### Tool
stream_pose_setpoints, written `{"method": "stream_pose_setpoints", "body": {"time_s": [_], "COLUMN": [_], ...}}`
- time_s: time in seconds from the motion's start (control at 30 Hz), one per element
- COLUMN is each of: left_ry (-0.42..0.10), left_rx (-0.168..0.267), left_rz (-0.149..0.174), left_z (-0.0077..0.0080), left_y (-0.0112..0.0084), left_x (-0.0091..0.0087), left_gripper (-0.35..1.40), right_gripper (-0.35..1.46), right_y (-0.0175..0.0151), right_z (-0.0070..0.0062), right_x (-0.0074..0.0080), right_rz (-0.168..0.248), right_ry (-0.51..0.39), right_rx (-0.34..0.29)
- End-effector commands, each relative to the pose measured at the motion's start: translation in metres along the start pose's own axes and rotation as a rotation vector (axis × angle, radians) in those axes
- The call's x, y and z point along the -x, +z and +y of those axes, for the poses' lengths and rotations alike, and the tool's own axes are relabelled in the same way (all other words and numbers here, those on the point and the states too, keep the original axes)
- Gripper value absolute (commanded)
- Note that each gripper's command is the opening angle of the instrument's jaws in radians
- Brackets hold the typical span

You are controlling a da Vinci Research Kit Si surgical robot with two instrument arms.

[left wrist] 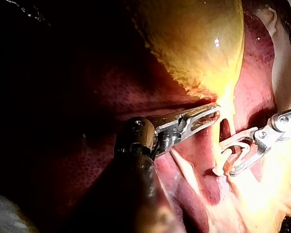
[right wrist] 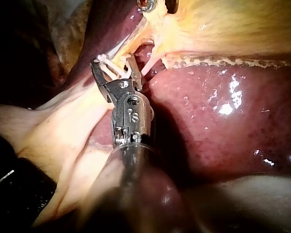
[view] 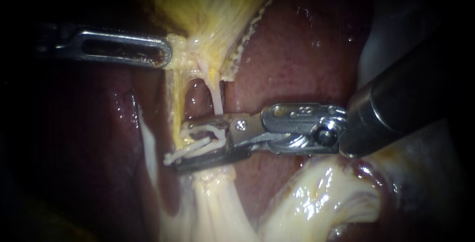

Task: Clipping second clip left tube

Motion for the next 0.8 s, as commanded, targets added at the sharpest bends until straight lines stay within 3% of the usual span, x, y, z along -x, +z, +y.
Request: {"method": "stream_pose_setpoints", "body": {"time_s": [0.03,0.2,0.57,0.8], "left_ry": [0.000,0.000,0.000,0.000], "left_rx": [0.000,0.000,0.000,0.000], "left_rz": [0.000,0.000,0.000,0.000], "left_z": [0.0000,0.0000,0.0000,0.0000], "left_y": [0.0000,-0.0001,-0.0001,-0.0001], "left_x": [0.0000,0.0000,0.0000,0.0000], "left_gripper": [-0.35,-0.35,-0.35,-0.35], "right_gripper": [0.47,0.48,0.48,0.48], "right_y": [0.0000,-0.0003,-0.0041,-0.0062], "right_z": [0.0000,-0.0003,-0.0023,-0.0025], "right_x": [0.0000,-0.0002,-0.0020,-0.0018], "right_rz": [0.000,0.000,0.010,0.014], "right_ry": [0.000,0.001,0.012,0.014], "right_rx": [0.000,-0.003,-0.011,-0.006]}}
